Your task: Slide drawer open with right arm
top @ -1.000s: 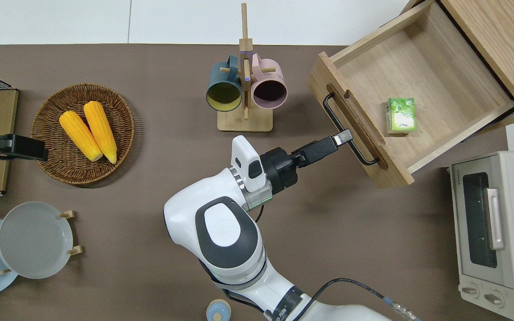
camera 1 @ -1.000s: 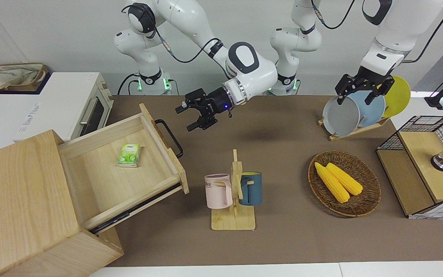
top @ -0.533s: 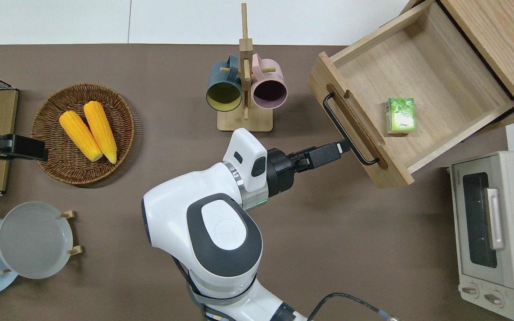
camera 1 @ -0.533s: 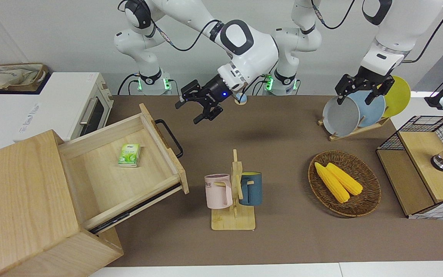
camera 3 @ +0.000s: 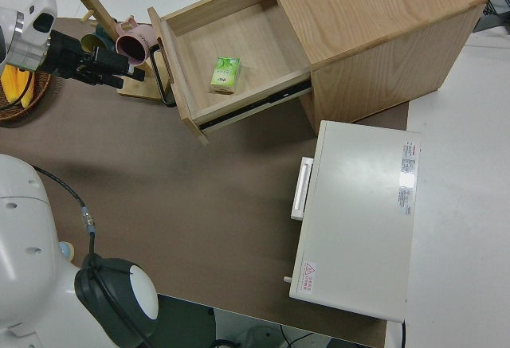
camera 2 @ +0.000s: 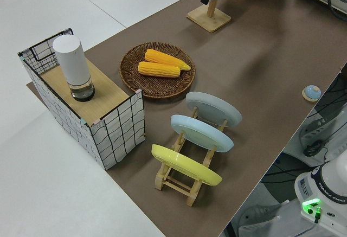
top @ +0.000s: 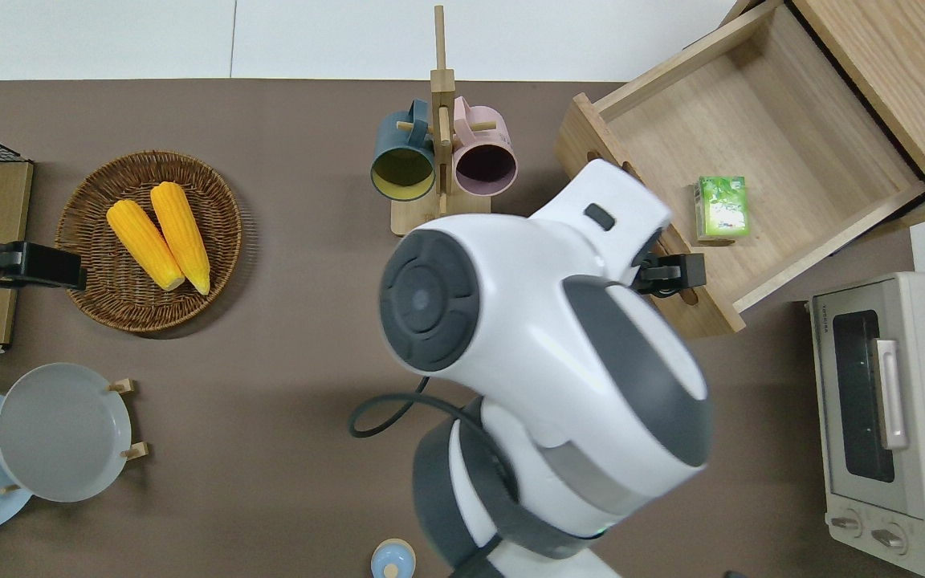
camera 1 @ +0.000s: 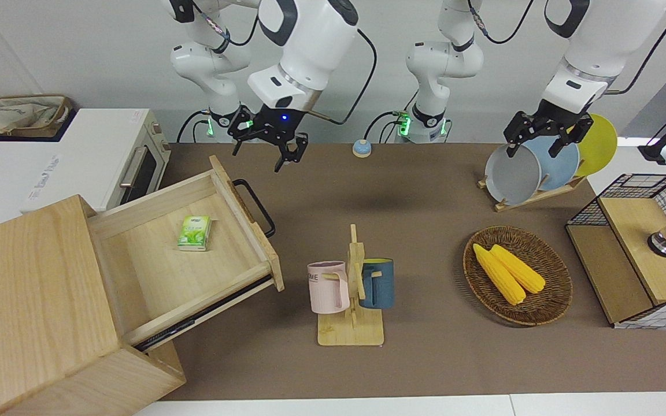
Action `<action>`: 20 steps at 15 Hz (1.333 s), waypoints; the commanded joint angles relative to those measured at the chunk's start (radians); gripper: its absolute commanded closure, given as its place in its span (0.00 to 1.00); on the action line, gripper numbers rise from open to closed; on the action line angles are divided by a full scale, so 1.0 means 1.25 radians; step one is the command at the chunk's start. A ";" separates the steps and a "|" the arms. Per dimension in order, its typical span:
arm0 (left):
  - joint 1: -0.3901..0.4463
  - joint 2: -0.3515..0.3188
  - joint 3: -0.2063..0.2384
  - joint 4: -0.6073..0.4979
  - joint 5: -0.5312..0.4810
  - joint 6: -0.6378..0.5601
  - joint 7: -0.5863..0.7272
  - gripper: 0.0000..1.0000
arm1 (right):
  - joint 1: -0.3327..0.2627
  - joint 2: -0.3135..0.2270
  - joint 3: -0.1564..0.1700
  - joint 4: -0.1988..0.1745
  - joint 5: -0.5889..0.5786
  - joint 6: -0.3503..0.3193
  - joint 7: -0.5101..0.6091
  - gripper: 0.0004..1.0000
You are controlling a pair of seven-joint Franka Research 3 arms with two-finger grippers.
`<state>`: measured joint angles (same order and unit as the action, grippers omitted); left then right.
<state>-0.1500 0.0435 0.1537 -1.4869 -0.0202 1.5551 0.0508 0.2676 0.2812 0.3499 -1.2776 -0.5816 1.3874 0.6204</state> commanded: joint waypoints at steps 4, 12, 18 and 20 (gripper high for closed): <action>-0.014 0.011 0.013 0.016 0.010 0.000 0.006 0.00 | -0.068 -0.097 -0.141 -0.026 0.324 0.068 -0.135 0.01; -0.014 0.011 0.013 0.016 0.010 0.000 0.006 0.00 | -0.140 -0.148 -0.235 -0.080 0.425 0.068 -0.414 0.01; -0.014 0.011 0.013 0.016 0.010 0.000 0.006 0.00 | -0.209 -0.145 -0.236 -0.104 0.491 0.115 -0.523 0.01; -0.014 0.011 0.013 0.016 0.010 0.000 0.006 0.00 | -0.213 -0.142 -0.236 -0.103 0.491 0.127 -0.517 0.01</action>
<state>-0.1500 0.0435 0.1537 -1.4869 -0.0202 1.5551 0.0508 0.0314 0.1278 0.0453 -1.3591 -0.0079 1.4994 -0.0003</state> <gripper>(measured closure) 0.000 0.013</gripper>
